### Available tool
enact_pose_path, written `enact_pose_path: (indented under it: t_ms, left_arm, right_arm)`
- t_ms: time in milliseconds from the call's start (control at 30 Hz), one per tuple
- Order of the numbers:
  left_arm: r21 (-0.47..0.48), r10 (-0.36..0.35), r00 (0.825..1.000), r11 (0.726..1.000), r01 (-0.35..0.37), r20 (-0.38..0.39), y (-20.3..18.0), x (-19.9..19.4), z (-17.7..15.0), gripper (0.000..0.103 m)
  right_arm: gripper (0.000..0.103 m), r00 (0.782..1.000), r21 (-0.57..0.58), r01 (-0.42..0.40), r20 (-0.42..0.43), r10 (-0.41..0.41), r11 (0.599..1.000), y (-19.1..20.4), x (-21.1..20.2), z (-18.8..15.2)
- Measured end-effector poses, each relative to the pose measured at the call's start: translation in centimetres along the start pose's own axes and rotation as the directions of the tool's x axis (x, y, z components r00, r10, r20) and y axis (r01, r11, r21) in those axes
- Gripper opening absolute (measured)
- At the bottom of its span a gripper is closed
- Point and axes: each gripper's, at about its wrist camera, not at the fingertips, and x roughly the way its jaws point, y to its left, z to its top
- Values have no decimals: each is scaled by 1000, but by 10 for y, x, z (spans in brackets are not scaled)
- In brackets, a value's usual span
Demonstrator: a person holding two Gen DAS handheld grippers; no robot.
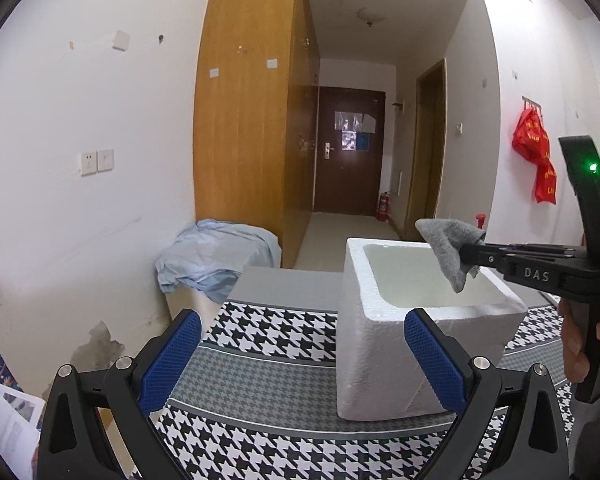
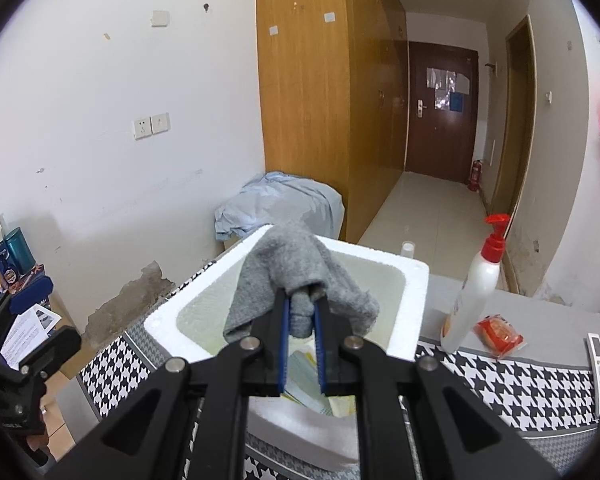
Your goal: Organize soft objects
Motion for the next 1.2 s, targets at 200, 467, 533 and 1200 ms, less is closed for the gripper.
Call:
enact_pose_path:
  t_ms: [200,467,533,1200]
  left_arm:
    - [-1,-5,1000,1000,5,-18,2,3,-3,102]
    - [10,-8,1000,1000,8,-22,0,4,-1,102]
    - [14,-15,1000,1000,15,-22,-4,3,-1,102]
    - [51,-88,996,995,86,26,-56,-19,11,102]
  right_arm:
    - [39,999,42,-17,-36,19,999,-7,11,3]
    - [74,1000,47,-13,-19,14,999,-7,0,0]
    - [74,1000,44,-13,-22,14,999,-7,-3,-1]
    - [89,995,40,77,67,-80,996,-25,-74,-24]
